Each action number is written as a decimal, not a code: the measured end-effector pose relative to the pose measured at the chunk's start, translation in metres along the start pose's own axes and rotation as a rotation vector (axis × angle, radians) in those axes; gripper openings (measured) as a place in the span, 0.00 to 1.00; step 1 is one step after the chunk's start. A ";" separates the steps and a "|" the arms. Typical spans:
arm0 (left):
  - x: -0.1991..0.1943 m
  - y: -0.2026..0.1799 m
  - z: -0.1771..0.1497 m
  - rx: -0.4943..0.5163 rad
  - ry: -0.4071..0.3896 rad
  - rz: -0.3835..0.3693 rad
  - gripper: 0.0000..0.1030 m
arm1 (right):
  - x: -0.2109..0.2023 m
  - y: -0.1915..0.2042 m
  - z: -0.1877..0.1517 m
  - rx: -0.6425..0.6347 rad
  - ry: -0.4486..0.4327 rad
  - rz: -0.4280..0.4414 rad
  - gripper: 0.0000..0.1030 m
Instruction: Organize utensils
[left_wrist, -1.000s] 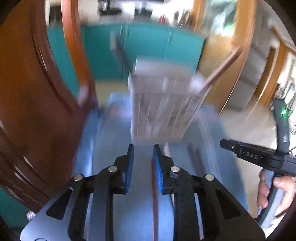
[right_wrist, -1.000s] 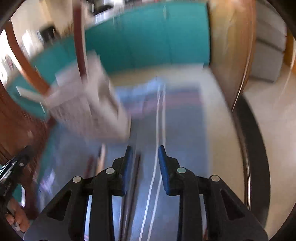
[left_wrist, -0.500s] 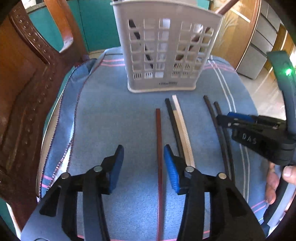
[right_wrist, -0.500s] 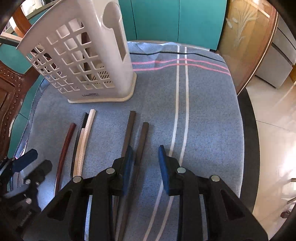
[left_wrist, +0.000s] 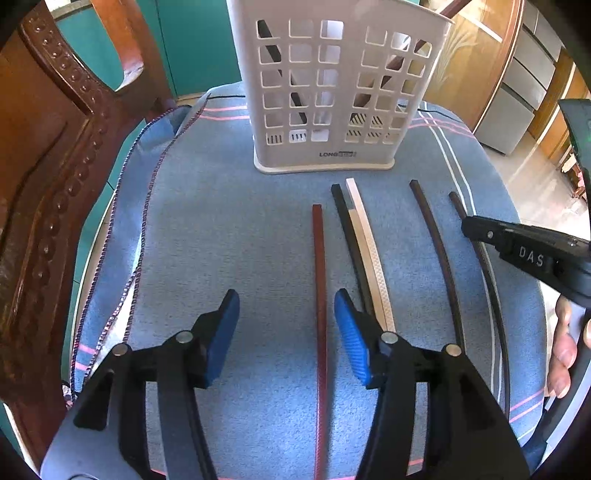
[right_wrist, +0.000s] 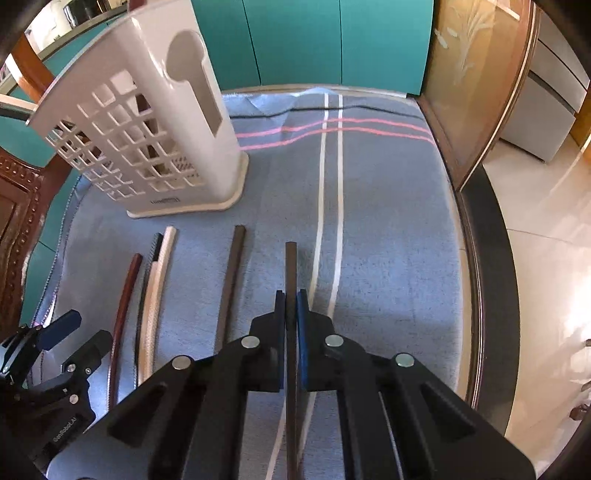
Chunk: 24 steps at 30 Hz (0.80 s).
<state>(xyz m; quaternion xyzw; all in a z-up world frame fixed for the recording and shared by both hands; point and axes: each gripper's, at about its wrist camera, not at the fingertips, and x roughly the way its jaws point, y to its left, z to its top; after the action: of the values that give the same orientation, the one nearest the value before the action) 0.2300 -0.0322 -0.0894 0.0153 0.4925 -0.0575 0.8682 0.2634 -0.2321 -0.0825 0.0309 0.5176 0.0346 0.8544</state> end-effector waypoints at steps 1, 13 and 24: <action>0.001 -0.001 0.000 0.001 0.002 0.000 0.54 | 0.001 -0.001 0.001 -0.003 0.004 0.000 0.07; 0.012 -0.009 0.001 0.020 0.024 0.008 0.59 | 0.003 0.001 0.003 -0.014 0.006 0.010 0.08; 0.024 -0.010 0.007 0.011 0.028 0.019 0.64 | 0.004 0.005 0.006 -0.041 -0.011 0.012 0.19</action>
<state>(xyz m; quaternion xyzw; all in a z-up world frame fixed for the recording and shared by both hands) 0.2471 -0.0452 -0.1058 0.0255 0.5041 -0.0515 0.8617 0.2707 -0.2265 -0.0823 0.0167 0.5118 0.0499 0.8575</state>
